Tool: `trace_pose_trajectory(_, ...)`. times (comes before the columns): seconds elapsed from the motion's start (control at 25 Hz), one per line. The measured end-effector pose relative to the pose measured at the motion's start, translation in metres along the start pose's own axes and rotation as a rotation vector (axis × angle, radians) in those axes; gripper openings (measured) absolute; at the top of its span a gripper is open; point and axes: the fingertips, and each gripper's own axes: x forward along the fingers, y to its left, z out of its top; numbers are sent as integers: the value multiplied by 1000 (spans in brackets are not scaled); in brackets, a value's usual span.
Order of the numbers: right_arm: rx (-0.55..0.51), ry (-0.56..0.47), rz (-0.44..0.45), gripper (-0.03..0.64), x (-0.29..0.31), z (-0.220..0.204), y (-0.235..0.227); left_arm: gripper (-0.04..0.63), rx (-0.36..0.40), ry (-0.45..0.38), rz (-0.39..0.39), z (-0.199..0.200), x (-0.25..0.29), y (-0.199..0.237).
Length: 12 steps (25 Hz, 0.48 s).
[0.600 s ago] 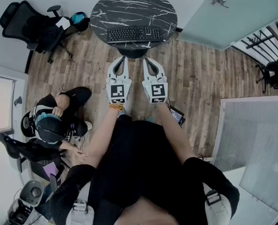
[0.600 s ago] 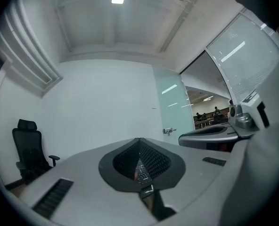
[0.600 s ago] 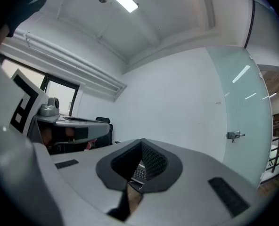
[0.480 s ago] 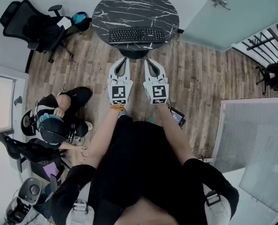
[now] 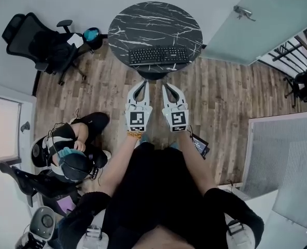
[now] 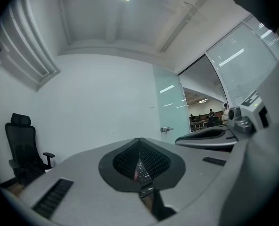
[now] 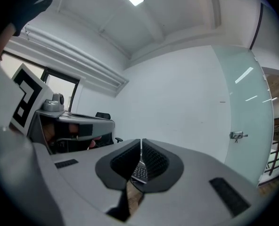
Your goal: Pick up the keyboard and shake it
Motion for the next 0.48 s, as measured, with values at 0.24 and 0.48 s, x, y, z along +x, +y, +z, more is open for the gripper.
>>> trace_pose_trajectory(0.24, 30, -4, -8, 31, 16, 9, 6, 14, -30, 20, -45, -2, 4, 8)
trace_pose_trajectory(0.48, 42, -11, 10, 31, 32, 11, -9, 14, -42, 33, -42, -9, 26, 11)
